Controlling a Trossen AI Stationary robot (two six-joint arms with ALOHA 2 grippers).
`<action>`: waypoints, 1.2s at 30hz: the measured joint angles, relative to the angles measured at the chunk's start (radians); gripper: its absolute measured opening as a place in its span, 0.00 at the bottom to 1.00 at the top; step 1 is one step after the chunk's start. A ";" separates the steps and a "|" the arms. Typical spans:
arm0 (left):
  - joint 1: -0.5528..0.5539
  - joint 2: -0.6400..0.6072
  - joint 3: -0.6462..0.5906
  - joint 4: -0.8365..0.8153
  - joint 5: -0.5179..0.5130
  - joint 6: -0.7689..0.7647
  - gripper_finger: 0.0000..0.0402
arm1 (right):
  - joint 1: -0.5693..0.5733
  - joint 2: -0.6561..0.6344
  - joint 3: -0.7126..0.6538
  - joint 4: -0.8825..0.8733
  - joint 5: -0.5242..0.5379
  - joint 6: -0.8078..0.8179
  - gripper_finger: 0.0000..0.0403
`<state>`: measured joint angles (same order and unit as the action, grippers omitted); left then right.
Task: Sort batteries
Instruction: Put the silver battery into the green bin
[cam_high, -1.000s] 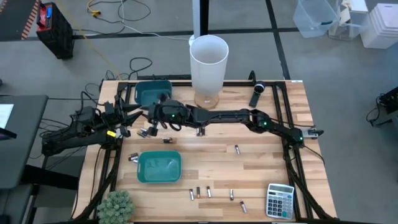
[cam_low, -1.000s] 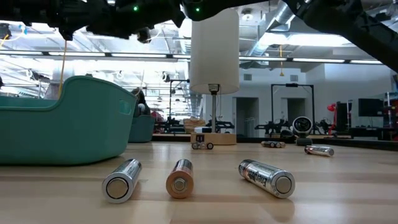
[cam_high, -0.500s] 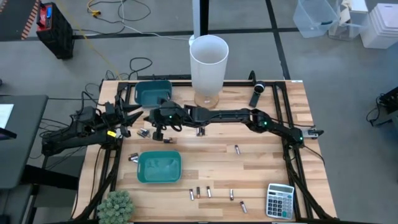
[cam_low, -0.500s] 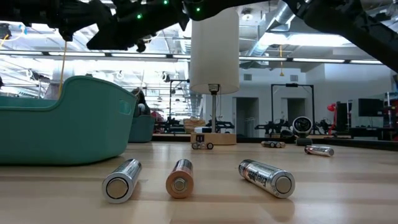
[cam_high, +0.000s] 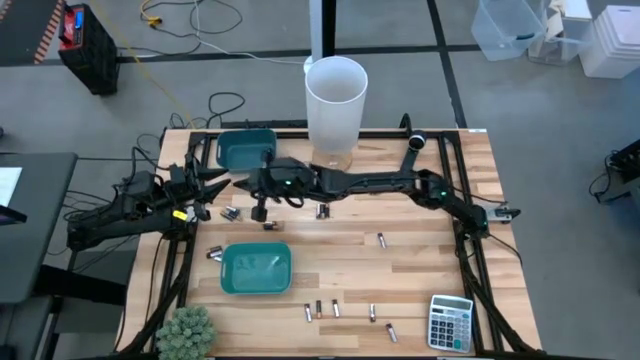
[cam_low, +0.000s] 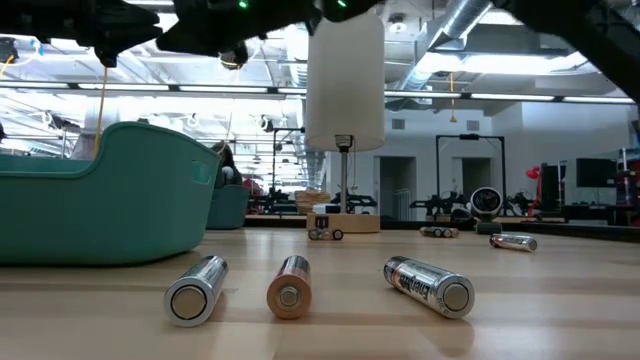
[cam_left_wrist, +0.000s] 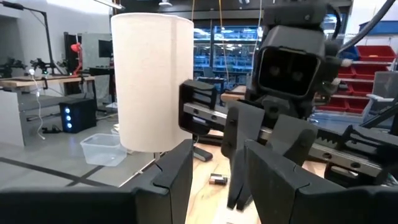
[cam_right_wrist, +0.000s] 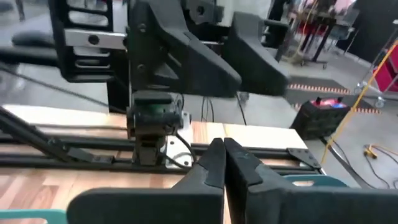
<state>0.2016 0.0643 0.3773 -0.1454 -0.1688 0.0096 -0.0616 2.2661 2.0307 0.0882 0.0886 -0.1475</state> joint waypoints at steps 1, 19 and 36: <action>0.000 0.000 0.000 -0.001 0.000 0.000 0.34 | -0.005 -0.037 -0.087 0.066 0.000 0.009 0.04; 0.000 0.206 0.005 -0.004 -0.107 -0.048 0.34 | 0.012 -0.690 -1.289 0.881 0.148 0.141 0.05; 0.089 0.889 0.439 -0.550 -0.172 0.016 0.34 | 0.130 -0.987 -1.588 0.877 0.299 0.120 0.05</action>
<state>0.2901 0.9537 0.8165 -0.6954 -0.3408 0.0260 0.0687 1.2795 0.4423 0.9652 0.3877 -0.0277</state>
